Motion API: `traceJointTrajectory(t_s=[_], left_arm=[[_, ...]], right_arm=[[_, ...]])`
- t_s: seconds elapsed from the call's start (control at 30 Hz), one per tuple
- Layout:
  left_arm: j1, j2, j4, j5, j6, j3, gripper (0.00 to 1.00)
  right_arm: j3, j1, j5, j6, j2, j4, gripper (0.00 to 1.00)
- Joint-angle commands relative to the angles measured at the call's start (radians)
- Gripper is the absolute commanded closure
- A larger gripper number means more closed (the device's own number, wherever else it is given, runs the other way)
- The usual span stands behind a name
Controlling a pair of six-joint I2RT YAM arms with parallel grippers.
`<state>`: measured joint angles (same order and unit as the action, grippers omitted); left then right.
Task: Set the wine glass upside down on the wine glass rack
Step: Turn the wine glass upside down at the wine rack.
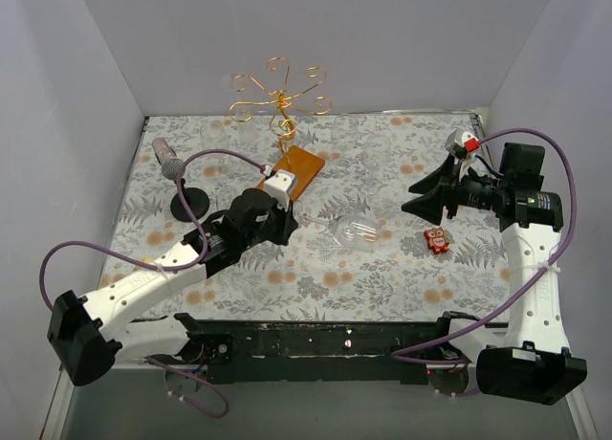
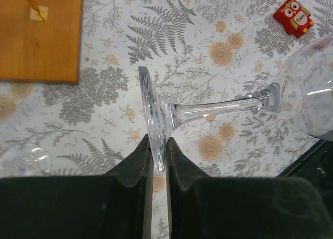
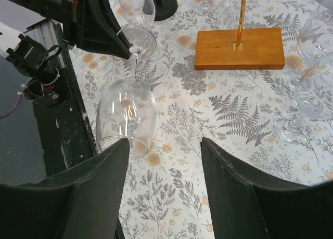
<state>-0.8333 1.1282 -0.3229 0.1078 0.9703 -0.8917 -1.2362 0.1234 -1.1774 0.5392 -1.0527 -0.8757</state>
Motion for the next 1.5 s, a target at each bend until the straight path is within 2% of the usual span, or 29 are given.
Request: traceJointTrajectory(t_s=[0.0, 0.2, 0.37, 0.53, 0.63, 0.77, 0.87, 1.03, 1.17, 1.47], left_arm=[[-0.009, -0.102, 0.056, 0.017, -0.292, -0.007, 1.00], [-0.082, -0.160, 0.169, 0.027, -0.649, 0.016, 1.00], [-0.147, -0.148, 0.281, 0.079, -0.965, 0.031, 1.00], [-0.202, -0.091, 0.473, 0.168, -1.327, 0.077, 1.00], [-0.237, -0.042, 0.628, 0.196, -1.473, 0.106, 1.00], [-0.292, 0.030, 0.830, 0.228, -1.651, 0.146, 1.00], [-0.325, 0.083, 0.965, 0.245, -1.736, 0.172, 1.00], [-0.363, 0.156, 1.074, 0.265, -1.802, 0.172, 1.00], [-0.380, 0.206, 1.094, 0.268, -1.826, 0.154, 1.00], [-0.408, 0.295, 1.145, 0.265, -1.851, 0.125, 1.00]], right_arm=[[0.000, 0.002, -0.027, -0.010, 0.017, 0.021, 0.34], [0.050, 0.001, -0.093, -0.125, 0.016, 0.125, 0.35], [0.089, 0.001, -0.165, -0.283, 0.005, 0.259, 0.35], [0.178, -0.001, -0.202, -0.580, 0.017, 0.513, 0.36], [0.247, -0.002, -0.191, -0.747, 0.037, 0.657, 0.36], [0.314, -0.005, -0.154, -0.899, 0.052, 0.768, 0.36], [0.336, -0.010, -0.085, -0.973, 0.062, 0.788, 0.36], [0.408, -0.022, 0.022, -1.178, 0.068, 0.852, 0.38], [0.469, -0.045, 0.002, -1.352, 0.062, 0.975, 0.40], [0.472, -0.122, 0.024, -1.378, 0.031, 0.977, 0.40]])
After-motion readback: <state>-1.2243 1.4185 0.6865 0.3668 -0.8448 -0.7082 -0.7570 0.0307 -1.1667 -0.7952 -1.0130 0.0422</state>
